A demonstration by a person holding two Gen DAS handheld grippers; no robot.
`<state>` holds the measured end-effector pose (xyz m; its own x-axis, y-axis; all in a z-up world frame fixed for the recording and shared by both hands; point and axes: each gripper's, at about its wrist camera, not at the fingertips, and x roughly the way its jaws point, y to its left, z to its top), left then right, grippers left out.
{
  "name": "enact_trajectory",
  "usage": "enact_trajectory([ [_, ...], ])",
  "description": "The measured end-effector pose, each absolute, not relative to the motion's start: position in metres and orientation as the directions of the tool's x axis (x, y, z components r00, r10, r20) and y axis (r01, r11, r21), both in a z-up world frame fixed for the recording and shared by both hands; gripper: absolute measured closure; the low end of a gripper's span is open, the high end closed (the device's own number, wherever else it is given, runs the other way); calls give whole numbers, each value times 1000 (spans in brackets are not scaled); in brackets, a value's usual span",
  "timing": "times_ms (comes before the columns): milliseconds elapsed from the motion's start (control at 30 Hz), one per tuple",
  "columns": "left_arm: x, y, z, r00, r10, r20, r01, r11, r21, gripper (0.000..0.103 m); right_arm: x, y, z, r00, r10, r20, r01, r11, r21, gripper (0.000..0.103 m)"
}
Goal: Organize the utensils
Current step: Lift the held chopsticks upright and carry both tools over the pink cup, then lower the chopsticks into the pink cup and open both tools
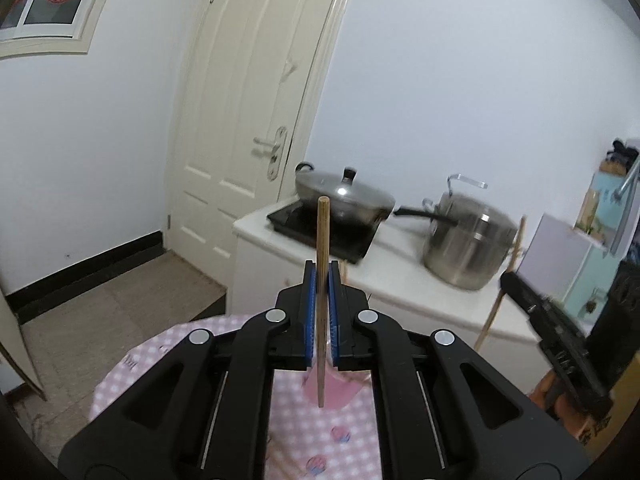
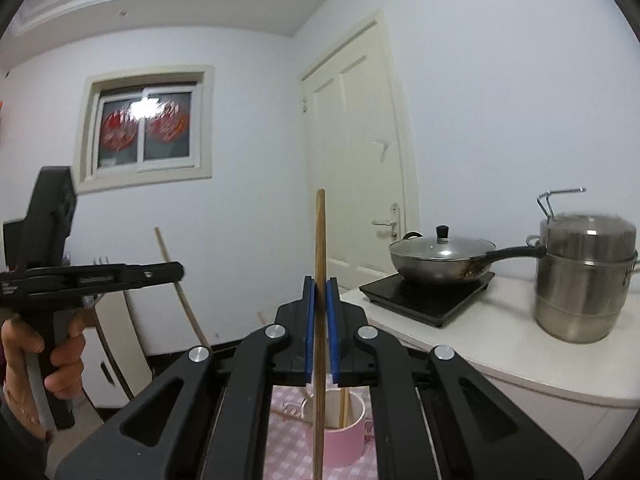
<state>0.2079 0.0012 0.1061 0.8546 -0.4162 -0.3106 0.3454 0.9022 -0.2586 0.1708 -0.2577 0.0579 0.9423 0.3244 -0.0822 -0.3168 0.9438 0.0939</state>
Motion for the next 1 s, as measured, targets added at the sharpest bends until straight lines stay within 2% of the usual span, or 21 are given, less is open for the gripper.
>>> enact_trajectory([
  [233,222,-6,125,885,-413,-214,347,893,-288,97,199,-267,57,964,264,11,-264,957,122,99],
  [433,239,-19,125,893,-413,-181,354,891,-285,97,211,-277,50,968,240,80,-250,952,174,99],
  [633,265,-32,106,885,-420,-201,351,885,-306,97,223,-278,38,975,179,131,-203,958,203,99],
  [1000,310,-46,51,862,-388,-325,288,904,-316,97,243,-275,-5,986,152,75,-164,966,199,99],
])
